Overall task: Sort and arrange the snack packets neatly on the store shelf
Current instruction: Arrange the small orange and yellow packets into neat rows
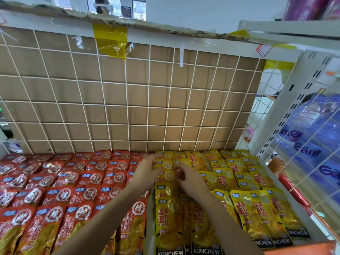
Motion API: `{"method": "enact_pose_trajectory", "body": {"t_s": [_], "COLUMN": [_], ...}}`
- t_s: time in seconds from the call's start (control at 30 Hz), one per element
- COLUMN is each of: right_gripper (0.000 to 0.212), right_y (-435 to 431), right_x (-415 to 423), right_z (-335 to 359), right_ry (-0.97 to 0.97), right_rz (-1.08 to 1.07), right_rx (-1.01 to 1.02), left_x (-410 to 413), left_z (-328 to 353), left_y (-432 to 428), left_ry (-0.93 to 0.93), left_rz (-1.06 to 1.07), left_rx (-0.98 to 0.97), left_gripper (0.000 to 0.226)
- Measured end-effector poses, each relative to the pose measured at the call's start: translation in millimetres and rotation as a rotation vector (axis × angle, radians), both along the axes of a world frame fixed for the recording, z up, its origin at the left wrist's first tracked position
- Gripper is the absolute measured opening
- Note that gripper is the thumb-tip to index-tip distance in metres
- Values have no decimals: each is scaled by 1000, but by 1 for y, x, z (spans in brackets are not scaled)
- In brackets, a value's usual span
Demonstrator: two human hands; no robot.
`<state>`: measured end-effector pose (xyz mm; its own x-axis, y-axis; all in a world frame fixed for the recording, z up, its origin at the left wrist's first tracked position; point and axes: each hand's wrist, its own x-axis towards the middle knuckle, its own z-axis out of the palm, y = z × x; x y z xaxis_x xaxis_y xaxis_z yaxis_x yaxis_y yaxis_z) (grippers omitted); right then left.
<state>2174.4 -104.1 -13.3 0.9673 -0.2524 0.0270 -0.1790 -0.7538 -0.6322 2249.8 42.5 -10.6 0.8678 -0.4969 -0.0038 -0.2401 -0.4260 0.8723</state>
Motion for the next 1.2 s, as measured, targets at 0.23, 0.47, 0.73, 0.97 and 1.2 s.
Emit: {"method": "enact_pose_trajectory", "body": {"t_s": [0.23,0.47,0.73,0.97,1.2], "right_gripper": [15,21,21,15,17], "right_y": [8,13,16,4,-45], "right_x": [-19,-29,-30,-33,-29], "right_z": [3,3,2,3,11], "right_ry": [158,182,161,12,-6], "right_rz": [125,146,155,94,-66], "right_rx": [-184,-203,-212,-131,-132], "left_x": [-2,-3,-3,-5,-12], "left_z": [3,-2,-3,-1,1], "left_y": [10,9,10,9,-10], "left_ry": [-334,-352,-331,-353,-368], "left_rz": [-360,-361,-363,-317,-215], "left_rx": [498,476,447,405,416], "left_gripper": [27,28,29,24,43]}}
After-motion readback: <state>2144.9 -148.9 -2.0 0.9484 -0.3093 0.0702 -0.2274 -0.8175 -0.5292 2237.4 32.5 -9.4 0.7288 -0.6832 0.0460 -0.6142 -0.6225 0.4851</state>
